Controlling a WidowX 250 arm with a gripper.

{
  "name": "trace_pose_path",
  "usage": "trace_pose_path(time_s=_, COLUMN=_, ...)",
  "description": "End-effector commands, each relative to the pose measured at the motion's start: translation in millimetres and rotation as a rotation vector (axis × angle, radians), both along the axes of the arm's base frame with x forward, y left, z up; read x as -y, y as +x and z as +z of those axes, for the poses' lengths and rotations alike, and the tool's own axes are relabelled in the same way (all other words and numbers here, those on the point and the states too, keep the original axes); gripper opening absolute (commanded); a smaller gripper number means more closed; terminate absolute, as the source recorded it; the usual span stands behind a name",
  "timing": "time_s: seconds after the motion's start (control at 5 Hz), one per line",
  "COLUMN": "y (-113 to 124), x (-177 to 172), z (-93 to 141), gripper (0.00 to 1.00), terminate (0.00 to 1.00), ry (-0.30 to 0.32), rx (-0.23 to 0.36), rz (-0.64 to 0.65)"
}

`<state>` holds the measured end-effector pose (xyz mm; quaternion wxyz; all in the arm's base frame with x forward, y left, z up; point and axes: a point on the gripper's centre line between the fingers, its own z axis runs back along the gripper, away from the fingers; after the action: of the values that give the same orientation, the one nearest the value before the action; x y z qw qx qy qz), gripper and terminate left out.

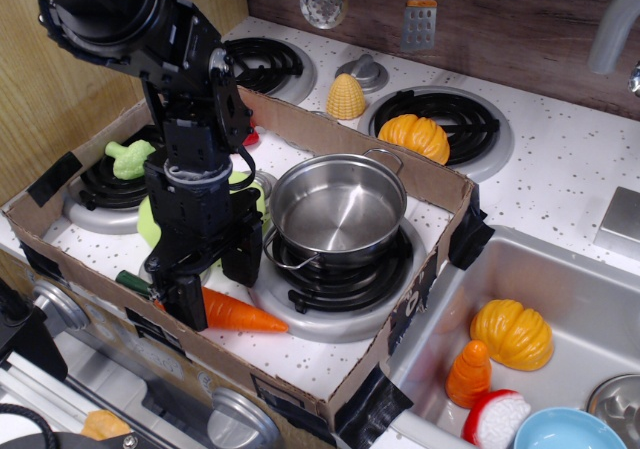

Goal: Put carrot on plate

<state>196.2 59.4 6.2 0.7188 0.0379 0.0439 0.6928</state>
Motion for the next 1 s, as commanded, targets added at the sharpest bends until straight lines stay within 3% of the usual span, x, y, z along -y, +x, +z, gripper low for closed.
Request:
trace_pose_path(time_s=0.0, y=12, x=2, z=5, gripper=0.00, terminate=0.00, ry=0.009, rx=0.048, rz=-0.046)
trace_pose_path(time_s=0.2, y=10, x=4, z=4, gripper=0.00, terminate=0.00, ry=0.031, rx=0.051, rz=-0.050)
trace_pose_path(time_s=0.4, y=11, x=1, z=18, gripper=0.00, terminate=0.00, ry=0.075, rx=0.045, rz=-0.092)
trace_pose_path(time_s=0.8, y=18, x=-10, z=63, gripper=0.00, terminate=0.00, ry=0.186, rx=0.022, rz=-0.112)
